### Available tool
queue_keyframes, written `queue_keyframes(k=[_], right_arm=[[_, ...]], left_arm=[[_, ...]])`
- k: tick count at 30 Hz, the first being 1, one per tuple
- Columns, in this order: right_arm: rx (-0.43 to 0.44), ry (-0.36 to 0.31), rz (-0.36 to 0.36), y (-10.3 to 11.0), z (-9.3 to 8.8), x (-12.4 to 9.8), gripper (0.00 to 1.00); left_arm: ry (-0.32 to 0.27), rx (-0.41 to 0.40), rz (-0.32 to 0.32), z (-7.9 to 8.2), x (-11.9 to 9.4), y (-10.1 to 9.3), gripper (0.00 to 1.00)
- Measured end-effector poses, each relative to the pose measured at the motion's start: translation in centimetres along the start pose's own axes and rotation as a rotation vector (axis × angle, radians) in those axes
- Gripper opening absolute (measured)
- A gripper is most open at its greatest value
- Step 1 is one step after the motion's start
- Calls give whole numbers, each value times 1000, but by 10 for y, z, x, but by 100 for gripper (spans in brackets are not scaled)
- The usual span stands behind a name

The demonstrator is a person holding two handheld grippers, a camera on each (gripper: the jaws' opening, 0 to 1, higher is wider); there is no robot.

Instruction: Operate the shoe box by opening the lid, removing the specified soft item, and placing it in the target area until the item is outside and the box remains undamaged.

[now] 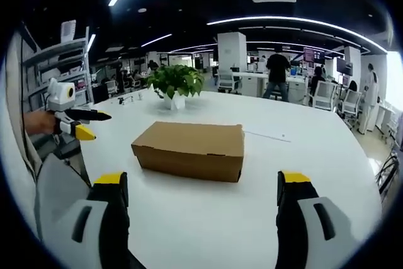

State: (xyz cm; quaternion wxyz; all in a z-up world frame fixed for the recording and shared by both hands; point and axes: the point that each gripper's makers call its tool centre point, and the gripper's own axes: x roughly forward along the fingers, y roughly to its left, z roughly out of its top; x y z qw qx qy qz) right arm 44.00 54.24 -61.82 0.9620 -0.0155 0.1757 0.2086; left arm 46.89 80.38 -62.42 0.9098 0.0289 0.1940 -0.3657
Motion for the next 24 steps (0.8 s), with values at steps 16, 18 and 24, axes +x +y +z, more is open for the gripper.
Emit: queue_keyframes(k=[16,18,24], right_arm=[[-84,15,66,-20,0,34,90],[-105,15,79,-23,-1,39,89],[-134,21,110,-33,-5,53,84]], left_arm=[[1,-28,65,-5,17,20,89],[13,-19,64,-8,19,21,89],[28,-2,76,-15,28,25,84]])
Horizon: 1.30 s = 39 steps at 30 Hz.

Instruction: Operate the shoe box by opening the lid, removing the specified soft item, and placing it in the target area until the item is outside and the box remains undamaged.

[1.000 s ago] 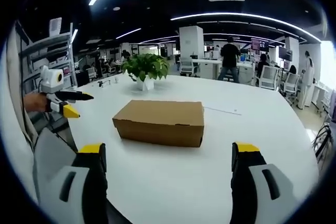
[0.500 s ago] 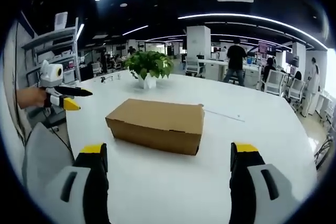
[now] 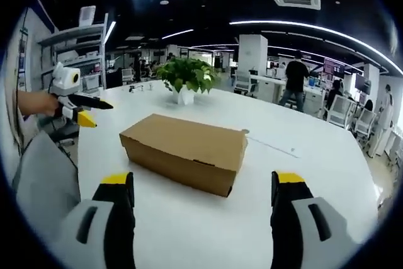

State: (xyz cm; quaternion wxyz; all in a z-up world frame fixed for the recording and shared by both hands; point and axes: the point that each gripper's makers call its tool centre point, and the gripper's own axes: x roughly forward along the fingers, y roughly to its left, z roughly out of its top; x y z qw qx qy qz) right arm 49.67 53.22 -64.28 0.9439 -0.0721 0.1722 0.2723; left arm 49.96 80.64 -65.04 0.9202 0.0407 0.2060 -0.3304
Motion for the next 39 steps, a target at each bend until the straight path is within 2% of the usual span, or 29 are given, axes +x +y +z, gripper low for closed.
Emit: queue_keyframes(k=[6,11,23,33,39], right_arm=[[-53,30,39,-4,-7,14,78],[-63,45,67,-6,-11,26,71],[-88,93,126,-11,-27,53,61],[-90,131,138,-18,-35,77,50],[-80,151,121,-29,-38,96,45]], left_arm=[[41,-1,20,-12,10,3,79],[72,3,32,-21,18,5,74],[104,5,50,-34,33,6,67],[111,-3,72,-39,49,10,59],[122,-1,81,-42,60,13,59]])
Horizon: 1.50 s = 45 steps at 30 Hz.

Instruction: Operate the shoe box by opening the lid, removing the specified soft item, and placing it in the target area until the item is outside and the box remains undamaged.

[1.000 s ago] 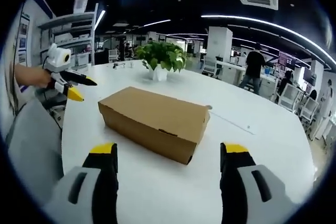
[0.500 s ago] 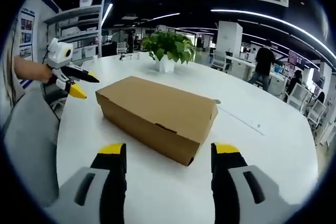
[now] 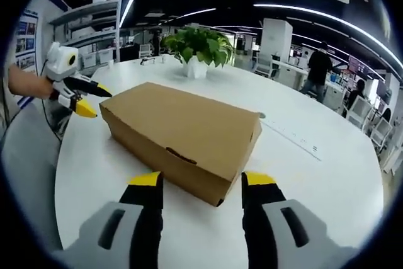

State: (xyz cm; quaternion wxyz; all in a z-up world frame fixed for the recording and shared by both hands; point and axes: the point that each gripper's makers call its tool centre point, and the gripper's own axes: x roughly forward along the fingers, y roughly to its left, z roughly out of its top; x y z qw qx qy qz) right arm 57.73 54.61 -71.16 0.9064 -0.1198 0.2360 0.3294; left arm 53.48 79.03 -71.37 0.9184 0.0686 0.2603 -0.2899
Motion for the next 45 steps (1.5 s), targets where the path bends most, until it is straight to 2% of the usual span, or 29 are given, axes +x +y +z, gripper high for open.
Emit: queue_keyframes(k=[7,10,15,19,25,45], right_arm=[[-5,28,-1,-6,-2,14,41],[-32,47,28,-3,-5,18,43],[-37,49,53,-4,-5,20,45],[-14,43,58,-4,-6,22,45],[5,29,54,1,-3,25,44],[74,2,25,30,1,23,41]], left_arm=[[22,3,12,-3,12,0,56],[28,3,12,-4,16,-1,55],[34,14,30,-4,20,3,50],[36,11,26,-4,21,1,50],[34,6,31,-5,21,9,48],[67,35,-43,-11,12,35,47]])
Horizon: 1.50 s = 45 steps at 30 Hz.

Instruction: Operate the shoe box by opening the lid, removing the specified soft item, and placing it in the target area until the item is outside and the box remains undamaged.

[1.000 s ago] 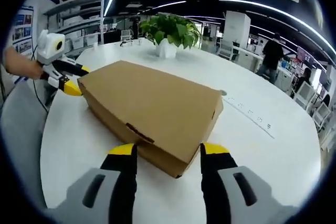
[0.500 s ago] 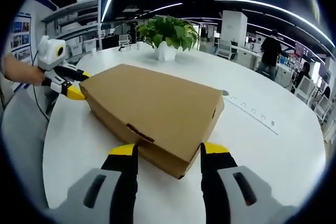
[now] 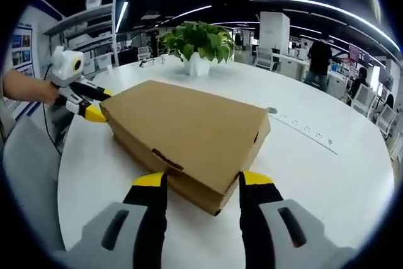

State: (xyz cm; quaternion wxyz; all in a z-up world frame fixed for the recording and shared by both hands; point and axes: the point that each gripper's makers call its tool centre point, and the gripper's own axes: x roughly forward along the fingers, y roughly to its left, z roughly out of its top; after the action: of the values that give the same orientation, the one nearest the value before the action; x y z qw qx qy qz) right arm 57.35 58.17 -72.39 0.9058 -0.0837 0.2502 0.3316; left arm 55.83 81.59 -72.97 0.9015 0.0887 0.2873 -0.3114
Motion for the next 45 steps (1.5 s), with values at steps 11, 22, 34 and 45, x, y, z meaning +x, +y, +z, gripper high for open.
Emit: queue_keyframes(k=[11,22,34,45], right_arm=[[45,-19,-37,19,-1,-3,40],[71,-17,-40,43,-4,-9,37],[90,-26,-63,74,-6,-11,35],[94,-21,-66,98,-8,-16,32]], left_arm=[[12,21,-51,-5,-8,10,46],[25,31,-103,-12,-19,20,45],[49,59,-151,-20,-35,28,44],[65,96,-182,-26,-44,35,45]])
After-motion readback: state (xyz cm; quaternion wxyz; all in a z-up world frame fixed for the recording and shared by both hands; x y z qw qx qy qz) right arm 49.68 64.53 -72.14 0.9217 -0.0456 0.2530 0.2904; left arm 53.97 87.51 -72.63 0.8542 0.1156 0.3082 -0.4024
